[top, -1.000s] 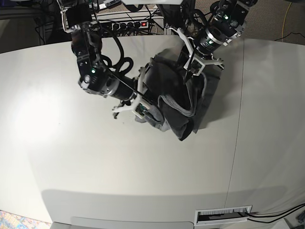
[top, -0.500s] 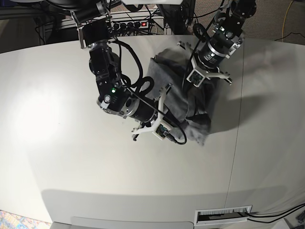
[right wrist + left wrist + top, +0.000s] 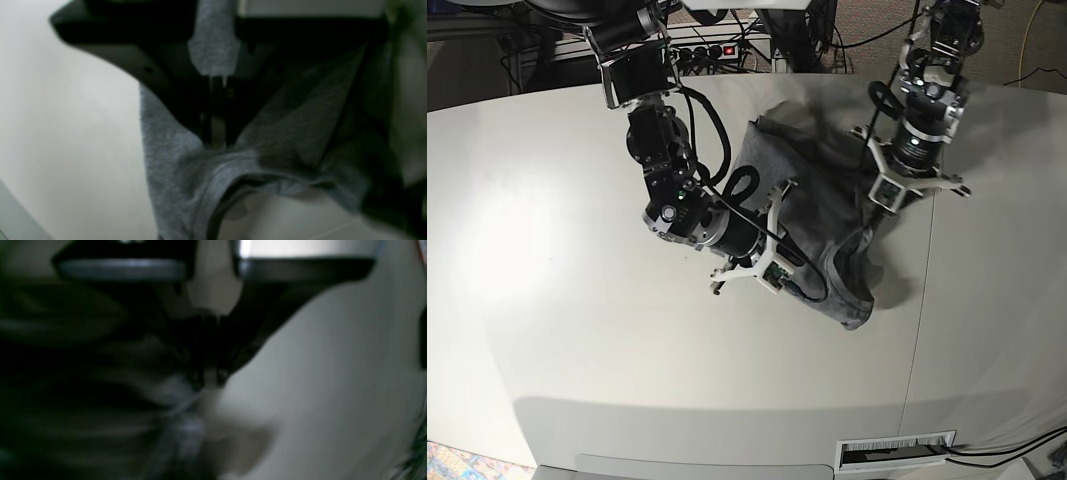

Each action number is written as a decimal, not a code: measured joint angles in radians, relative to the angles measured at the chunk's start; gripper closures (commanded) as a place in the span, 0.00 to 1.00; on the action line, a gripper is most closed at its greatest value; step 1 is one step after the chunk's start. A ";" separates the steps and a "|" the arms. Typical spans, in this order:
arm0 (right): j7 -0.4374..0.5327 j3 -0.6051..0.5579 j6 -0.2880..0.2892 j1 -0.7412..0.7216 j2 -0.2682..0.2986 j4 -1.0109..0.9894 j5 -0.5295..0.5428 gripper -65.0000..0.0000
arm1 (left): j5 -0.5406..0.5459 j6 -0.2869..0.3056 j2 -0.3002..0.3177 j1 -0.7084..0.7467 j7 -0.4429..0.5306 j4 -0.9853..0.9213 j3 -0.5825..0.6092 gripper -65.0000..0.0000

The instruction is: Fold the T-shirt properly

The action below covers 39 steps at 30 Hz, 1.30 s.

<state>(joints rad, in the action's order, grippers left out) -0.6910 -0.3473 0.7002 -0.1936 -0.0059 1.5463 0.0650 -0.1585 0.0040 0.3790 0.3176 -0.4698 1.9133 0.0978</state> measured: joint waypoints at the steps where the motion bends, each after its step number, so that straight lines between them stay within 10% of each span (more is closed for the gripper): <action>1: 0.000 0.000 0.000 0.000 0.000 0.000 -0.019 1.00 | 0.002 -0.002 0.000 0.000 0.000 0.000 -0.031 1.00; 10: -0.003 0.000 0.000 -0.016 0.000 0.000 -0.103 1.00 | 0.164 -0.006 -0.002 0.005 -0.023 0.000 -0.203 1.00; 25: -0.060 0.220 0.000 -0.075 0.000 0.000 -0.102 1.00 | 0.732 0.309 -0.051 0.005 -0.071 0.065 -0.199 1.00; 39: -0.110 0.177 0.001 -0.058 0.006 0.000 -0.120 1.00 | 0.463 0.324 -0.203 -0.058 0.084 -0.121 -0.045 1.00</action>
<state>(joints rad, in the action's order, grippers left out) -0.8009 -0.1707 0.7010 -0.2516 0.0002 1.5463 -0.0551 0.3042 0.3279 0.1757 0.2592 -0.3859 1.7920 0.0525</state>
